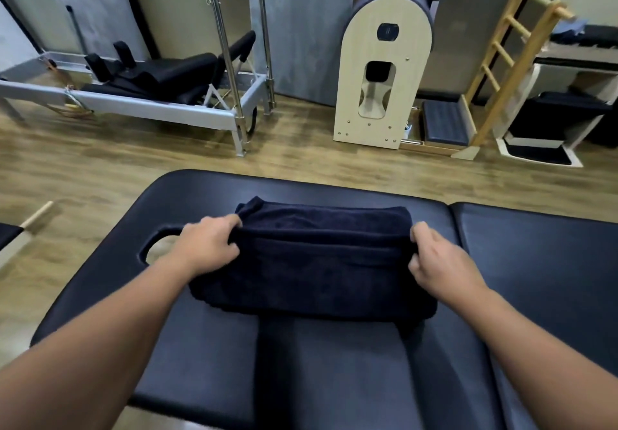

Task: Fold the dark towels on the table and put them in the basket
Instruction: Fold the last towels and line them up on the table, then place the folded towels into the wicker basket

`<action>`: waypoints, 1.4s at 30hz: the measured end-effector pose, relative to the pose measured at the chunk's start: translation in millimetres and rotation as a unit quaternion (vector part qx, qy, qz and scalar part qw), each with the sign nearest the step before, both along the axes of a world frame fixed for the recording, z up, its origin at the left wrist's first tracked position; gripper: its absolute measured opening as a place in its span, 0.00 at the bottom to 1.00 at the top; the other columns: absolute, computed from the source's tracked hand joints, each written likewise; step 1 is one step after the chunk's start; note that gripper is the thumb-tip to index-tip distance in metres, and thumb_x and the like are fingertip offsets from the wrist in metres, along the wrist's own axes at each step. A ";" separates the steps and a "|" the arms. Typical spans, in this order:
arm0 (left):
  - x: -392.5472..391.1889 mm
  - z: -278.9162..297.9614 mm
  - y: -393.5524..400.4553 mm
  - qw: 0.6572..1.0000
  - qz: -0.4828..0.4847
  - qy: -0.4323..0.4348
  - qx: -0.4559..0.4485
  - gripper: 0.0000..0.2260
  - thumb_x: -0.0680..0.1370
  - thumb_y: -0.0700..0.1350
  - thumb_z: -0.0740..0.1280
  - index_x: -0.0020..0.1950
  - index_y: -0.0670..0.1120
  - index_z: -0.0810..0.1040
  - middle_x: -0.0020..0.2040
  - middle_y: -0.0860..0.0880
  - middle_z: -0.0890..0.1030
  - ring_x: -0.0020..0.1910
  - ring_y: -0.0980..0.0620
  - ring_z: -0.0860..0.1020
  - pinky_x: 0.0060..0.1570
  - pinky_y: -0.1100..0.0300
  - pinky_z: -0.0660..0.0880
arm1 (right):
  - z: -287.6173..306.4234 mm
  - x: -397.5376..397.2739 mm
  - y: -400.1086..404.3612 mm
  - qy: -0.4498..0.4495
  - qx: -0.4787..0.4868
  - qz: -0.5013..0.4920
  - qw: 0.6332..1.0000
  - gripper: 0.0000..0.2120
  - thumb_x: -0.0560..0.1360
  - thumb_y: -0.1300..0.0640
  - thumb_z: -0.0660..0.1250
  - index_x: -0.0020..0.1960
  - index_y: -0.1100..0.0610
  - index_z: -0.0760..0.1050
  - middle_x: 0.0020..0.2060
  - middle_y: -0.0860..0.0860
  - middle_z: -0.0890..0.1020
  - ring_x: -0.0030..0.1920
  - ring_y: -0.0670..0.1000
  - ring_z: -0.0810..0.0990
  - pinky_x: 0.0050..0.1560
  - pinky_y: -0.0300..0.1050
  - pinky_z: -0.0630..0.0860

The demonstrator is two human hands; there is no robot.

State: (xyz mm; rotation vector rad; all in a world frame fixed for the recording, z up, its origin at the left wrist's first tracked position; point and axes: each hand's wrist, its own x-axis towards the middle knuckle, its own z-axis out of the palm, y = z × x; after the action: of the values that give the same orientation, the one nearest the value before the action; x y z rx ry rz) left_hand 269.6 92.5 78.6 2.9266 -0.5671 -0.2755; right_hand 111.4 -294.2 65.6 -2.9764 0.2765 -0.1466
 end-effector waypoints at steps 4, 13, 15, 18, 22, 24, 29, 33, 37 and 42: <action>84.8 -12.2 -34.3 0.998 -0.034 -0.034 0.036 0.13 0.77 0.46 0.62 0.61 0.54 0.70 0.56 0.52 0.81 0.57 0.45 0.77 0.53 0.48 0.68 | -9.9 81.9 -28.1 0.019 -0.009 -0.033 0.999 0.04 0.76 0.62 0.61 0.47 0.55 0.68 0.45 0.52 0.75 0.40 0.59 0.73 0.37 0.50 0.65; 74.4 -90.6 -92.8 0.990 -0.123 0.026 0.061 0.28 0.78 0.73 0.45 0.78 0.70 0.52 0.84 0.48 0.45 0.81 0.36 0.43 0.66 0.21 0.48 | -50.1 121.4 30.7 0.138 -0.019 -0.066 0.988 0.29 0.78 0.32 0.55 0.76 0.40 0.64 0.79 0.54 0.58 0.77 0.65 0.55 0.71 0.72 0.56; 71.7 -105.1 -81.9 0.991 -0.035 0.113 0.056 0.29 0.75 0.77 0.43 0.74 0.76 0.35 0.81 0.53 0.32 0.79 0.36 0.33 0.66 0.20 0.46 | -67.9 106.2 44.9 0.233 0.000 -0.050 0.971 0.35 0.76 0.26 0.44 0.80 0.35 0.43 0.82 0.52 0.43 0.80 0.63 0.38 0.72 0.74 0.43; 85.5 -110.9 -73.8 0.987 0.070 0.139 0.036 0.35 0.72 0.80 0.45 0.72 0.76 0.31 0.79 0.50 0.27 0.78 0.33 0.32 0.66 0.20 0.52 | -86.1 117.2 25.8 0.209 0.029 -0.069 0.975 0.34 0.79 0.29 0.45 0.80 0.36 0.37 0.81 0.51 0.37 0.79 0.57 0.32 0.75 0.71 0.38; 83.9 -113.1 -71.4 0.978 0.142 0.150 0.007 0.42 0.66 0.83 0.49 0.72 0.76 0.30 0.79 0.40 0.31 0.78 0.28 0.46 0.65 0.28 0.64 | -91.8 126.3 8.6 0.075 0.134 -0.173 0.973 0.44 0.78 0.38 0.65 0.82 0.58 0.49 0.81 0.57 0.45 0.81 0.56 0.39 0.79 0.64 0.44; 84.1 -113.4 -71.9 0.976 0.157 0.149 0.002 0.42 0.65 0.84 0.50 0.71 0.77 0.30 0.80 0.35 0.36 0.76 0.29 0.54 0.65 0.33 0.67 | -93.5 117.0 8.0 0.083 0.139 -0.282 0.946 0.50 0.72 0.30 0.67 0.82 0.54 0.51 0.80 0.61 0.48 0.80 0.61 0.44 0.78 0.65 0.49; 91.6 -109.1 -70.5 0.970 0.178 0.164 -0.020 0.42 0.66 0.81 0.59 0.72 0.79 0.37 0.79 0.34 0.51 0.72 0.32 0.60 0.65 0.37 0.67 | -82.7 127.0 -2.7 0.200 0.239 -0.353 0.882 0.53 0.62 0.22 0.67 0.77 0.29 0.41 0.73 0.61 0.64 0.68 0.65 0.71 0.61 0.61 0.74; 92.4 -113.2 -70.5 0.971 0.184 0.146 -0.040 0.42 0.67 0.78 0.64 0.74 0.78 0.44 0.68 0.39 0.66 0.65 0.36 0.65 0.62 0.41 0.69 | -77.3 141.4 -4.3 0.227 0.256 -0.322 0.883 0.53 0.65 0.31 0.71 0.78 0.33 0.39 0.66 0.50 0.76 0.64 0.59 0.76 0.58 0.58 0.78; 96.1 -118.2 -65.7 0.973 0.177 0.141 -0.056 0.41 0.69 0.75 0.66 0.76 0.76 0.47 0.64 0.37 0.69 0.63 0.35 0.67 0.63 0.44 0.70 | -75.2 131.2 -1.6 0.208 0.280 -0.302 0.887 0.51 0.72 0.44 0.75 0.80 0.37 0.41 0.66 0.47 0.77 0.65 0.56 0.76 0.60 0.51 0.75; 94.0 -122.5 -55.3 0.969 0.158 0.162 -0.104 0.38 0.71 0.69 0.70 0.76 0.75 0.52 0.62 0.36 0.72 0.60 0.38 0.73 0.61 0.48 0.72 | -73.6 110.1 -0.8 0.172 0.333 -0.300 0.877 0.53 0.68 0.47 0.80 0.80 0.35 0.49 0.67 0.44 0.76 0.68 0.54 0.74 0.66 0.49 0.73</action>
State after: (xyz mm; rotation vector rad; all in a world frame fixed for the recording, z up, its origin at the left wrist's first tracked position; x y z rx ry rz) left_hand 363.5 37.2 -43.9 2.6340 -0.0743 -0.5973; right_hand 221.4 -295.0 -8.1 -2.1254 1.0479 0.3493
